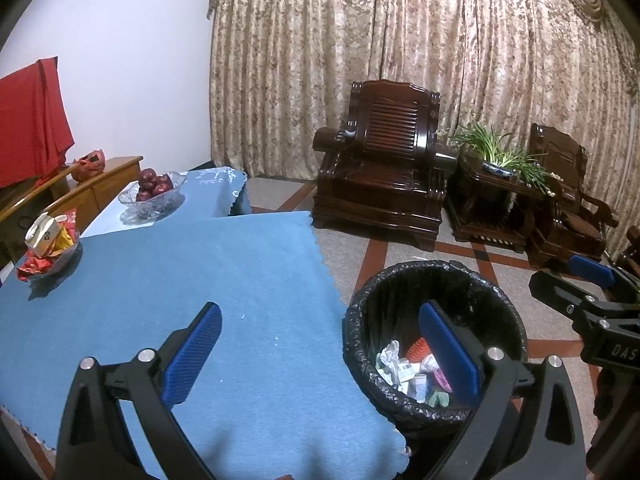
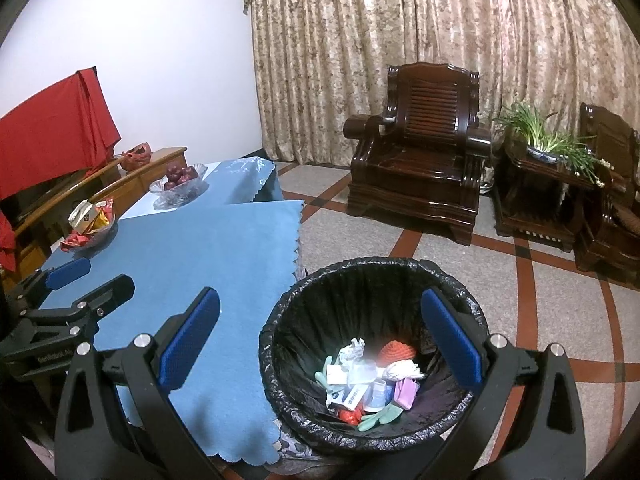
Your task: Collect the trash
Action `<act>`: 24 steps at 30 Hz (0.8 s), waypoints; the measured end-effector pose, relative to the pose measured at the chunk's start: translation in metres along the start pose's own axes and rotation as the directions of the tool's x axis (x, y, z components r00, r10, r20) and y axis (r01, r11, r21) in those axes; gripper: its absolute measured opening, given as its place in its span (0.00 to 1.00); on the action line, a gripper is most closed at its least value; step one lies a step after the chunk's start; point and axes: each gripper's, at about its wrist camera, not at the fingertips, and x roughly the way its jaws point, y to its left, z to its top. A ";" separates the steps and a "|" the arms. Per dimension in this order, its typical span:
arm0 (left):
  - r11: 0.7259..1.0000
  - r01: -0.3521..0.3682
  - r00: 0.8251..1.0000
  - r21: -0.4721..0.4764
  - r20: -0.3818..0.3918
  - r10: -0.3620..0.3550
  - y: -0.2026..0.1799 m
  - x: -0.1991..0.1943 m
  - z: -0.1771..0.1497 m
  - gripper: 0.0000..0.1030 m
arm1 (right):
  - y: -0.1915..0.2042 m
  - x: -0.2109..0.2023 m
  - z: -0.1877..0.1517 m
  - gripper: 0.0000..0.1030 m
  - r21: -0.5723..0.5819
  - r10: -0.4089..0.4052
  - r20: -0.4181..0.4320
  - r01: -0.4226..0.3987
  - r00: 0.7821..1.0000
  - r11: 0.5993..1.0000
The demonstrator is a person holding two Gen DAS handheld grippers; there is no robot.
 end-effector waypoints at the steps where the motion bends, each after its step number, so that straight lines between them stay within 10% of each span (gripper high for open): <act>1: 1.000 0.001 1.000 0.000 0.000 -0.001 0.000 0.000 0.000 0.94 | 0.000 0.000 0.000 0.95 0.001 -0.001 0.000 0.001 1.000 1.000; 24: 1.000 -0.008 1.000 -0.003 -0.003 0.008 0.012 0.002 0.005 0.94 | 0.001 0.000 0.000 0.95 -0.003 0.000 -0.001 0.000 1.000 1.000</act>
